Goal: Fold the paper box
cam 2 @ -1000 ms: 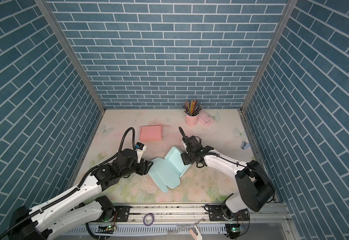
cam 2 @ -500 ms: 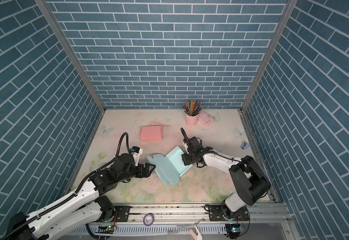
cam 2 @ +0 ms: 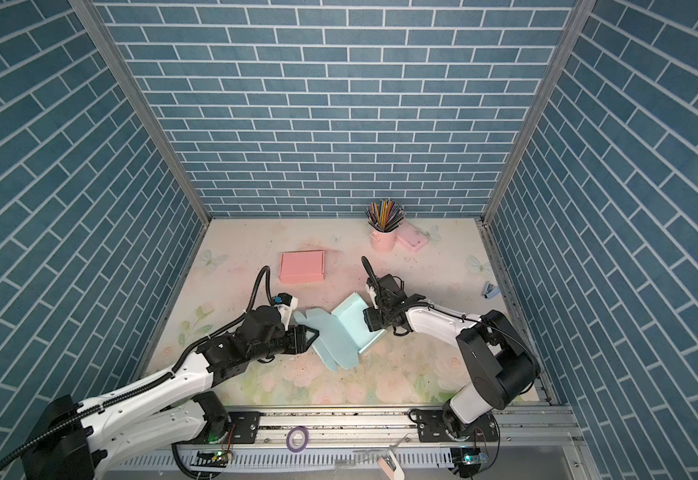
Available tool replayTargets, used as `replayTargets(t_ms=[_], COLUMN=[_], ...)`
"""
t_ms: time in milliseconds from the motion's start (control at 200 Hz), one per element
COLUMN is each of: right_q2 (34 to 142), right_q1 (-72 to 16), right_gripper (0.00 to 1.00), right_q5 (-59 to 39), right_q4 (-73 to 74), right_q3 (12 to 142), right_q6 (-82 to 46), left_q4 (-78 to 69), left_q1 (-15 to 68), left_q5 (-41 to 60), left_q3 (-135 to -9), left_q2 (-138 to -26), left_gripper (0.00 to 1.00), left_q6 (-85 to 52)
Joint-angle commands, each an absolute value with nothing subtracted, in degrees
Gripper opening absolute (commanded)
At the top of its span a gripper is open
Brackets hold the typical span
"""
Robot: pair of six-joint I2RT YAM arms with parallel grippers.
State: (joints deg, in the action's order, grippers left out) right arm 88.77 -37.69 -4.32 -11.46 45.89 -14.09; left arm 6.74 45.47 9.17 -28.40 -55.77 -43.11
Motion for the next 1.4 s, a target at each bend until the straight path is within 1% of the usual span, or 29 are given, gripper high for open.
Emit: replayTargets(t_ms=[0, 65, 280, 525, 690, 725, 755, 855, 985, 1095, 1220, 1330, 1395], right_q2=[86.90, 85.10, 75.00, 62.47, 57.46, 56.54, 55.81, 52.24, 45.74, 41.42, 41.54, 44.49, 46.37], right_q1=[-37.44, -37.40, -37.86, -39.82, -41.16, -41.53, -41.77, -42.43, -42.45, -42.45, -42.45, -42.45, -42.45], right_gripper=[0.63, 0.63, 0.63, 0.65, 0.65, 0.67, 0.69, 0.70, 0.70, 0.70, 0.71, 0.72, 0.72], right_q5=[-4.66, -4.66, -4.64, -4.66, -9.38, -10.23, -10.77, -11.37, -12.87, -14.00, -17.11, -20.51, -22.58], right_q4=[-11.59, -11.00, -6.70, -3.21, -0.78, -0.11, 0.29, 1.60, 5.08, 8.88, 11.01, 12.33, 10.58], right_q3=[45.02, 44.30, 37.85, 30.72, 28.59, 28.20, 27.91, 26.63, 24.38, 23.12, 24.45, 27.26, 30.35], right_q6=[-14.34, -13.61, -9.69, -5.16, -3.37, -3.22, -3.00, -2.42, -1.88, -0.60, 2.62, 5.88, 7.59], left_q4=[5.22, 5.10, 5.60, 8.02, 10.99, 12.22, 13.79, 21.04, 30.31, 35.39, 36.91, 38.55, 39.81], left_q1=[45.88, 45.88, 45.88, 44.25, 39.62, 38.74, 38.08, 36.12, 35.86, 35.86, 35.86, 35.86, 35.86], left_q5=[8.52, 7.90, 6.15, 5.42, 7.81, 8.36, 8.66, 10.45, 10.30, 10.83, 14.71, 17.33, 18.73], left_q3=[-30.23, -30.31, -31.46, -34.92, -39.68, -41.54, -42.93, -48.98, -55.75, -58.51, -59.39, -60.10, -60.66], left_q2=[-55.55, -55.00, -55.08, -55.26, -55.17, -55.41, -55.89, -57.42, -59.68, -61.45, -62.21, -61.99, -61.83], left_gripper=[0.36, 0.28, 0.10, 0.01, 0.01, 0.00, 0.00, 0.00, 0.00, 0.00, 0.00, 0.00, 0.00], left_q6=[-44.19, -44.64, -45.13, -42.96, -38.56, -36.96, -34.89, -26.60, -16.88, -12.38, -9.52, -7.08, -5.21])
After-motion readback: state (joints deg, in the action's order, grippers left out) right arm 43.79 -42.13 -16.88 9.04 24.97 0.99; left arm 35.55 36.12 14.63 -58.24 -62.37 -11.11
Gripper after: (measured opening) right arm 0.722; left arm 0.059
